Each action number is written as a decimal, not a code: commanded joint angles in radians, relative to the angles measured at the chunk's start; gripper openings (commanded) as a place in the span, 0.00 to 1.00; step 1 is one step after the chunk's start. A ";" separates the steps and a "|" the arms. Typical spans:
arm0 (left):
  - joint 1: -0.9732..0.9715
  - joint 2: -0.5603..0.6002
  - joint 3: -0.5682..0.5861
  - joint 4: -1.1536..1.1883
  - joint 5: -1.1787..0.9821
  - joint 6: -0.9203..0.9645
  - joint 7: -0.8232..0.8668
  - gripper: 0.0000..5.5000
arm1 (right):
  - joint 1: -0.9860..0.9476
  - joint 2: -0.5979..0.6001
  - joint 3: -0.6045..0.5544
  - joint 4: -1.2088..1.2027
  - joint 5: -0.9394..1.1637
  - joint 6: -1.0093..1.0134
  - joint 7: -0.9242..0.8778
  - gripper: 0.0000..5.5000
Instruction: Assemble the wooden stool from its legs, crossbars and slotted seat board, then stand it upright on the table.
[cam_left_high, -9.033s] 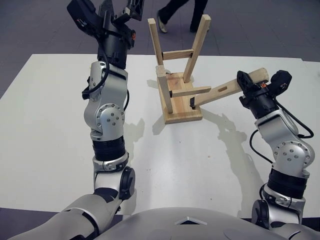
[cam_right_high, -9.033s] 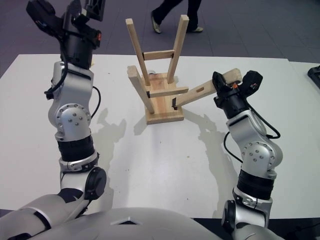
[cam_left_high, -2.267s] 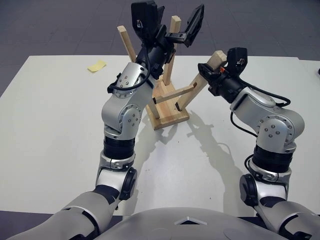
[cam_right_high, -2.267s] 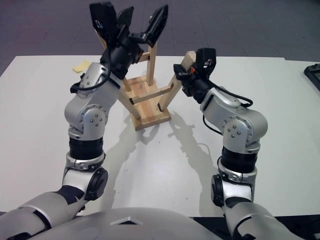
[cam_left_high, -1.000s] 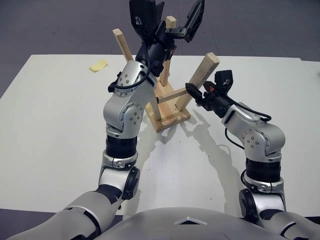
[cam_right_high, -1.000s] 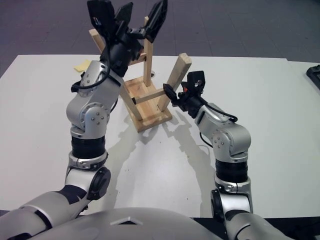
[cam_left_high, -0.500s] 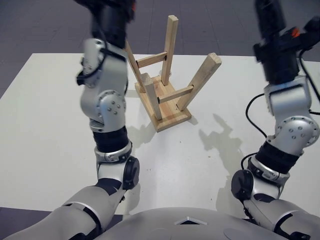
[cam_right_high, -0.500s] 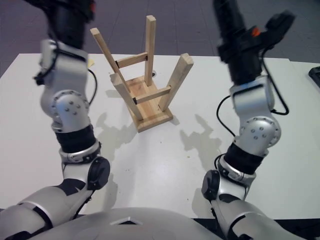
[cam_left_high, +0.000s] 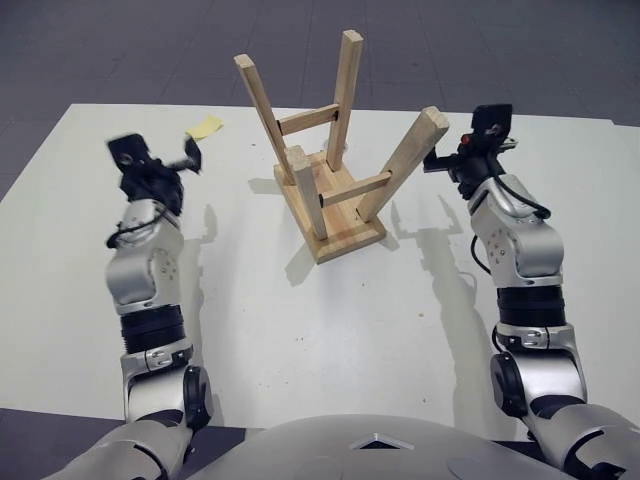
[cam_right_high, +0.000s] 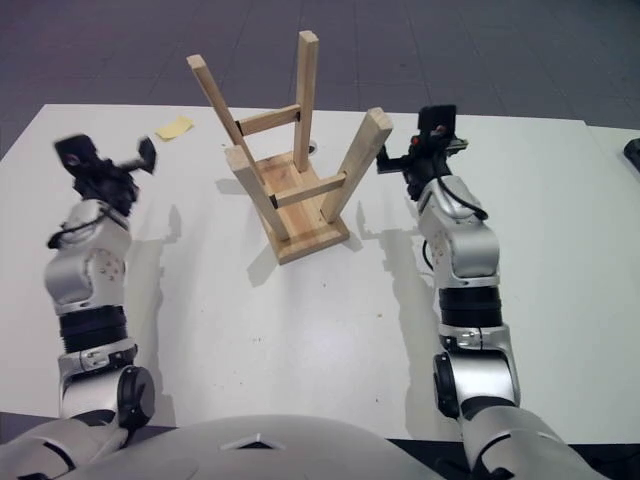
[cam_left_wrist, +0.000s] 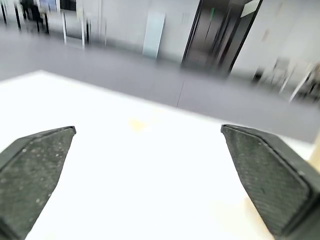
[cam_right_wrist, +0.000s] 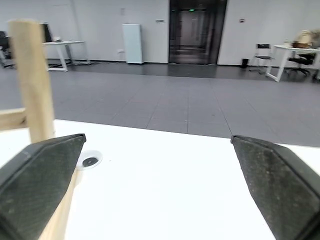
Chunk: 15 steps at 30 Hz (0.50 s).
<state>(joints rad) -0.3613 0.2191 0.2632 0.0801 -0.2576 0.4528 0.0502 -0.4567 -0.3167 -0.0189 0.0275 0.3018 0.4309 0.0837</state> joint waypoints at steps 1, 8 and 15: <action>-0.036 -0.026 -0.072 0.083 0.048 -0.056 -0.035 0.98 | 0.086 -0.002 -0.011 -0.164 0.027 0.032 0.058 0.98; -0.072 -0.034 -0.093 0.105 0.062 -0.084 -0.051 0.98 | 0.115 0.051 -0.057 -0.316 0.111 0.143 0.063 0.98; -0.094 -0.063 -0.008 0.102 0.034 -0.082 0.028 0.98 | 0.051 0.106 -0.223 -0.335 0.176 0.106 -0.031 0.98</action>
<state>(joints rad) -0.4375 0.1667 0.2082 0.1909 -0.2037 0.3678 0.0381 -0.3522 -0.2211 -0.1563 -0.2846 0.4284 0.5606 0.0782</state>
